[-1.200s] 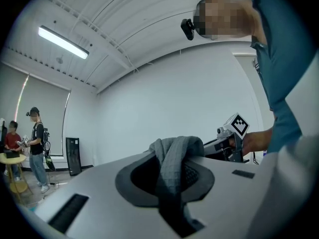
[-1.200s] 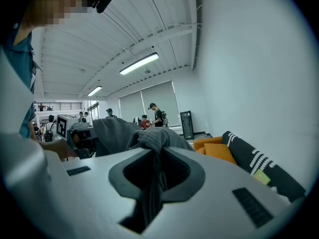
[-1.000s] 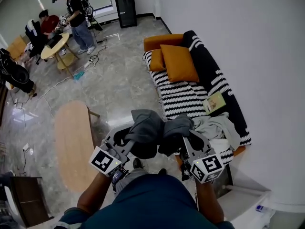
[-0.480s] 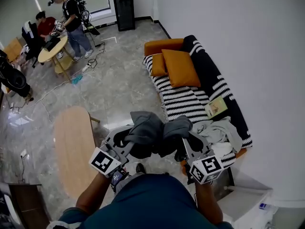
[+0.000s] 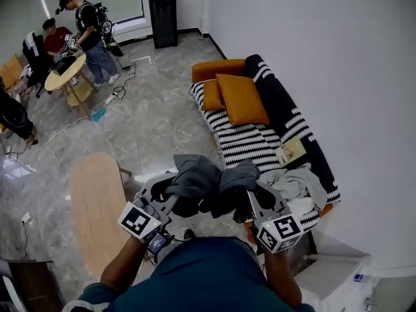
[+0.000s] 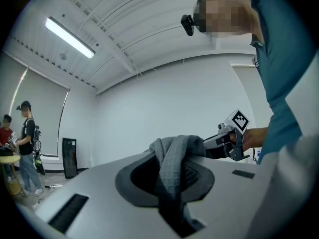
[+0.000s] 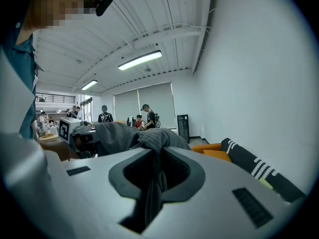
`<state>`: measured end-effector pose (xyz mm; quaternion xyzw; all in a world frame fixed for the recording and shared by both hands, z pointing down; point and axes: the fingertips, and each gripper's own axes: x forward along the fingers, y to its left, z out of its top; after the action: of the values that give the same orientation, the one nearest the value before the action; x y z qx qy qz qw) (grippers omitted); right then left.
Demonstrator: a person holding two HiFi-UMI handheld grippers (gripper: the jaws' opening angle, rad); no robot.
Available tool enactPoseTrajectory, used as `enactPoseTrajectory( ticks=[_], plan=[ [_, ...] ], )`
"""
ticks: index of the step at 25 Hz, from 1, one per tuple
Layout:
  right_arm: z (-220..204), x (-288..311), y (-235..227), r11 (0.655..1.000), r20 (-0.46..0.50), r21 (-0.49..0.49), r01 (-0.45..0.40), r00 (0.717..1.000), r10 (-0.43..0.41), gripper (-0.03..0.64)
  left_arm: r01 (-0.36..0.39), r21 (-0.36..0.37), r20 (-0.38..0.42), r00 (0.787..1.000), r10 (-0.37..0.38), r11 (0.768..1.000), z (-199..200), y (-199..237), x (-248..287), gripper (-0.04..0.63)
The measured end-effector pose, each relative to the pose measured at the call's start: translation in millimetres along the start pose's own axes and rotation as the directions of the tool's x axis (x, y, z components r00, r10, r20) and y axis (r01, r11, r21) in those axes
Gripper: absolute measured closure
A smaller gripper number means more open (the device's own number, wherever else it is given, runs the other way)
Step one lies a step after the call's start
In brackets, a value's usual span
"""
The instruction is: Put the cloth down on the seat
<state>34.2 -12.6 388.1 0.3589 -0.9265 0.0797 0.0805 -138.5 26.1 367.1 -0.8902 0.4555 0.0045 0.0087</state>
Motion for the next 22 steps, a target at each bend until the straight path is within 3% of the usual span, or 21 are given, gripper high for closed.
enactPoseTrajectory(
  ticks=[8, 16, 22],
  plan=[
    [-23.8, 0.4, -22.5, 0.997, -0.051, 0.078, 0.02, 0.999, -0.016, 0.574, 0.028, -0.02, -0.034, 0.999, -0.028, 0.999, -17.5, -6.7, 17.1, 0.541],
    [-14.9, 17.1, -46.8, 0.995, -0.027, 0.084, -0.051, 0.998, 0.053, 0.574, -0.002, -0.008, -0.059, 0.998, 0.002, 1.0, -16.4, -8.4, 44.7, 0.541],
    [-23.0, 17.1, -84.3, 0.992, -0.045, 0.121, -0.044, 0.998, 0.05, 0.574, 0.005, -0.012, -0.072, 0.997, -0.006, 1.0, -19.9, -26.7, 80.2, 0.541]
  ],
)
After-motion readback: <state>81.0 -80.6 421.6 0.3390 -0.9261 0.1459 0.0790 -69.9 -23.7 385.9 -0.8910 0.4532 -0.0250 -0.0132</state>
